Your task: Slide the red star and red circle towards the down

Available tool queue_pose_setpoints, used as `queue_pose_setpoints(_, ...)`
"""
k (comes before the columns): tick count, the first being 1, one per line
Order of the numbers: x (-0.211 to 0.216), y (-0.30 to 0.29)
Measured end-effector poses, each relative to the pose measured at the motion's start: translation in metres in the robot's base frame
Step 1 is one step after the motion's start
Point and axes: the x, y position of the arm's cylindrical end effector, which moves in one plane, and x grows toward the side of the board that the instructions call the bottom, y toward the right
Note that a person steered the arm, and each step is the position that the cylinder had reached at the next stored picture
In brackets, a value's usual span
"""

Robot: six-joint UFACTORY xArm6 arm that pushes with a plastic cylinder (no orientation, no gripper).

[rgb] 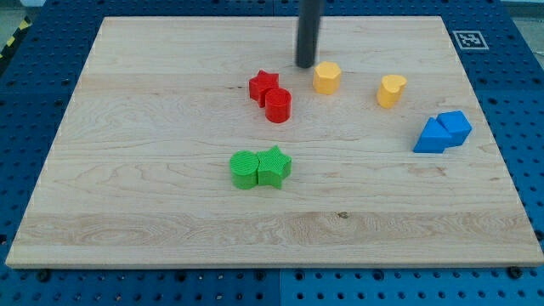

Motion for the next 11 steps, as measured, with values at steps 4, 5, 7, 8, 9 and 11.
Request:
queue_pose_setpoints(4, 0.011, -0.067)
queue_pose_setpoints(5, 0.037, -0.071)
queue_pose_setpoints(7, 0.085, -0.065)
queue_pose_setpoints(8, 0.096, -0.065)
queue_pose_setpoints(9, 0.108, -0.065)
queue_pose_setpoints(11, 0.103, -0.064)
